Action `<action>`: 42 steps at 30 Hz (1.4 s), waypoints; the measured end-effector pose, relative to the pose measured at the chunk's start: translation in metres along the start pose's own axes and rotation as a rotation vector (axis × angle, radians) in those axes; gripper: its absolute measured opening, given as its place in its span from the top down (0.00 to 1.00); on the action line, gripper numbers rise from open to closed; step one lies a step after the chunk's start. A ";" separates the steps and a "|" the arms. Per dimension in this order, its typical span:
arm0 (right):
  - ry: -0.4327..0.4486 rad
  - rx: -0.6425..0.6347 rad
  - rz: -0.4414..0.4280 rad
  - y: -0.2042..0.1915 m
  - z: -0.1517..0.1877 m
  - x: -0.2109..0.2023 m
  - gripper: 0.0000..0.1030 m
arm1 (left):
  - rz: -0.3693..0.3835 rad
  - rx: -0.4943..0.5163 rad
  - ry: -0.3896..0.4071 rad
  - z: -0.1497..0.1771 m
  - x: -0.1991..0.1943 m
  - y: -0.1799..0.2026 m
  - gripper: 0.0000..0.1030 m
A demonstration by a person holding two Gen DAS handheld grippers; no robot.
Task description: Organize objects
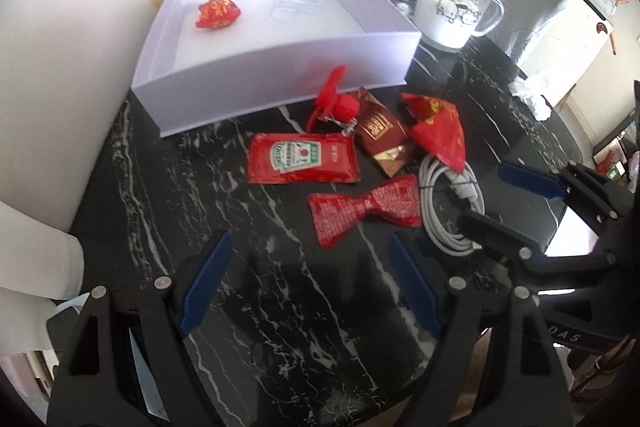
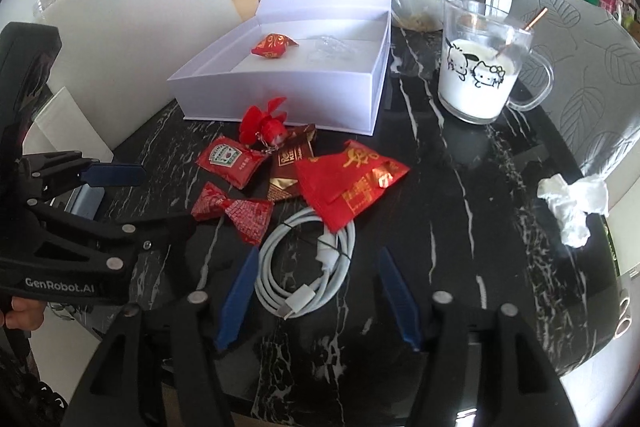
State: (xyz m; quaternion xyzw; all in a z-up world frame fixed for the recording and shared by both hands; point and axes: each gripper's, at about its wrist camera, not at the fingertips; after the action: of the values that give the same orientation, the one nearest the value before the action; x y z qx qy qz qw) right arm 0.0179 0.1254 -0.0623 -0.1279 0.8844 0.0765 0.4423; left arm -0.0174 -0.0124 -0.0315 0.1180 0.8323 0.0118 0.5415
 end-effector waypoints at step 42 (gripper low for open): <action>0.040 -0.001 0.086 0.014 0.023 0.004 0.44 | 0.006 0.053 -0.063 -0.011 0.043 0.043 0.10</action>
State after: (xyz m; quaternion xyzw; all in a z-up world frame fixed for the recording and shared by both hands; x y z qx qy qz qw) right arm 0.0292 0.1437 -0.0786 -0.0914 0.8977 0.0932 0.4208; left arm -0.0363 0.0393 -0.0598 0.1352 0.8146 -0.0120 0.5640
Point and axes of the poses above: each gripper's, at about its wrist camera, not at the fingertips, and x roughly the way its jaws point, y to its right, z to its underside, and after that the axes turned 14 degrees about -x, right-handed
